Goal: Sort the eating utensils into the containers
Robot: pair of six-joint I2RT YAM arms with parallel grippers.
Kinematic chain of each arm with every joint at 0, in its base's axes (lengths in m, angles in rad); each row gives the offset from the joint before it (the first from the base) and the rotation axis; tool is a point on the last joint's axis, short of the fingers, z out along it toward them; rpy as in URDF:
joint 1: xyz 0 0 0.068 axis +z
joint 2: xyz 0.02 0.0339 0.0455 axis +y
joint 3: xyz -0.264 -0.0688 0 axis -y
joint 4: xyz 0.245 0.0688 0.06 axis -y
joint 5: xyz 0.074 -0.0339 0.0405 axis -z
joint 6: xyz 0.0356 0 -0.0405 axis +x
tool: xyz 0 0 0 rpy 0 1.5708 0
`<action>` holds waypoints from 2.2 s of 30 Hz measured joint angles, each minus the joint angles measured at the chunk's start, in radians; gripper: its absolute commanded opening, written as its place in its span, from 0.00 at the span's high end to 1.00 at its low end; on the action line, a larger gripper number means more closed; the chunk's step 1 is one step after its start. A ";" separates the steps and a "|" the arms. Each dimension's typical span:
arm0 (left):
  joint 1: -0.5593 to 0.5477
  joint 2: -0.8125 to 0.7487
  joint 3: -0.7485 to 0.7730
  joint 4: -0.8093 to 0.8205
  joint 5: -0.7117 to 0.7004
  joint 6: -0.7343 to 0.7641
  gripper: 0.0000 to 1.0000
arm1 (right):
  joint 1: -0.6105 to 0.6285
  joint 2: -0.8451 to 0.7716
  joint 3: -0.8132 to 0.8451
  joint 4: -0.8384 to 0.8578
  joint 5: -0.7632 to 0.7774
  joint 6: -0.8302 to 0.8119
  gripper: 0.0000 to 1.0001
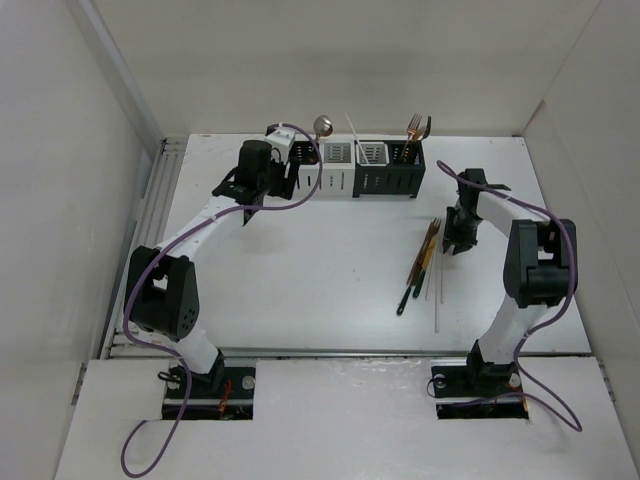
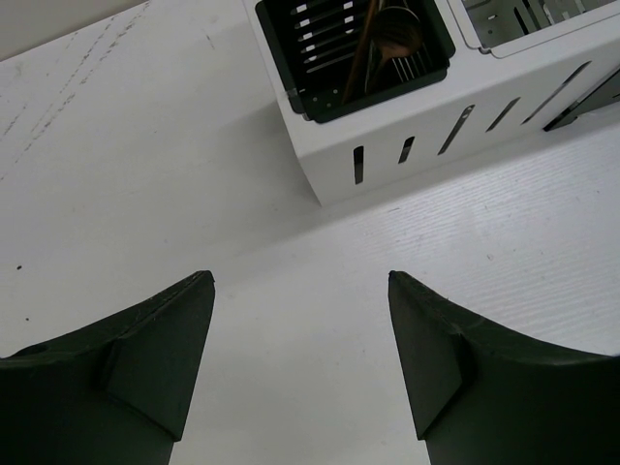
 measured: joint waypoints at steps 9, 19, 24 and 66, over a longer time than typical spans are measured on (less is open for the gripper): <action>0.000 0.000 0.000 0.000 -0.001 0.000 0.29 | 0.027 -0.005 0.000 -0.003 0.011 -0.008 0.72; 0.000 0.000 0.000 0.007 -0.023 0.007 0.27 | 0.046 0.048 0.027 -0.029 0.034 -0.017 1.00; 0.000 0.000 0.000 0.008 -0.032 0.008 0.27 | 0.049 0.037 0.056 -0.070 0.113 -0.017 1.00; -0.017 0.000 0.000 0.008 -0.007 0.040 0.27 | 0.443 0.328 0.593 0.704 0.248 -0.170 0.47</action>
